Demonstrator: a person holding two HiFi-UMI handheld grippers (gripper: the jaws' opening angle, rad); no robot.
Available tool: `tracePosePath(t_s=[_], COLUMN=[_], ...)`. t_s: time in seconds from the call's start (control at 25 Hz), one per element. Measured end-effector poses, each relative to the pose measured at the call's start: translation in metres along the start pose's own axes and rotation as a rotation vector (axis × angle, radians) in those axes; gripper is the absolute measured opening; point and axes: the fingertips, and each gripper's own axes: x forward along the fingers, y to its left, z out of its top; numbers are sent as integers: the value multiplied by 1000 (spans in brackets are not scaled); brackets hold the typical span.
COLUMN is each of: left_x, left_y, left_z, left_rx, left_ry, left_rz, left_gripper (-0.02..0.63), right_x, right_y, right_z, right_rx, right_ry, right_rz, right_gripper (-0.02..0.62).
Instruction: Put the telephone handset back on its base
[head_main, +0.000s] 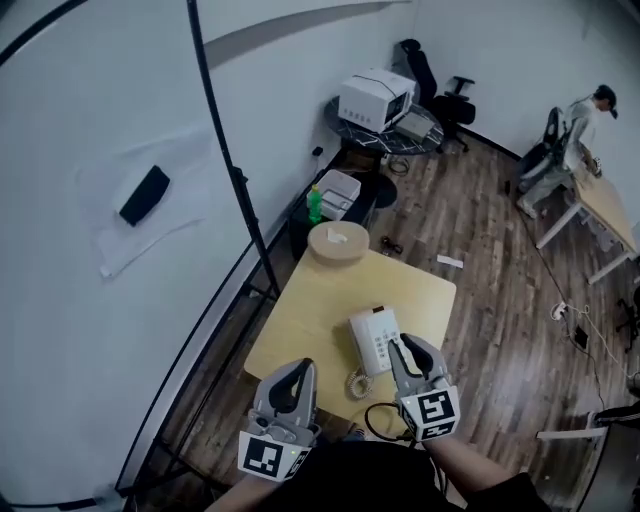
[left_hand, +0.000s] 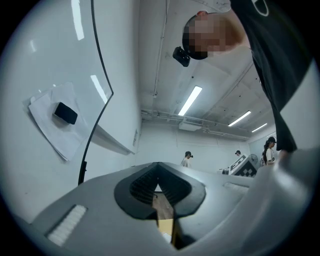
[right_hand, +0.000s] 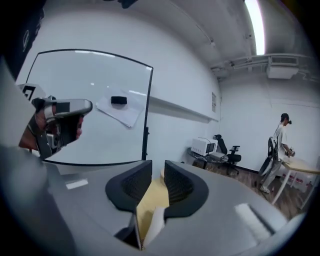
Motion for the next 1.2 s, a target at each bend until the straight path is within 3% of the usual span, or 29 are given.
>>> tracePosePath(t_s=[0.12, 0.32, 0.52, 0.88, 1.2], left_x=[8, 15, 10, 7, 7], left_y=[-16, -33, -51, -60, -62], left_z=[11, 19, 17, 11, 7], left_rx=[10, 31, 29, 27, 24], left_ry=[-13, -11, 10, 8, 43], left_rz=[-35, -80, -101, -104, -104], left_gripper=[0, 0, 0, 0, 0], right_x=[-23, -44, -57, -66, -66], right_y=[0, 3, 4, 20, 16], right_z=[19, 28, 16, 20, 16], right_rx=[9, 70, 200, 133, 111], right_ry=[-83, -155, -183, -198, -192], right_rz=[-17, -19, -23, 21, 9], right_gripper=[37, 12, 10, 8, 7])
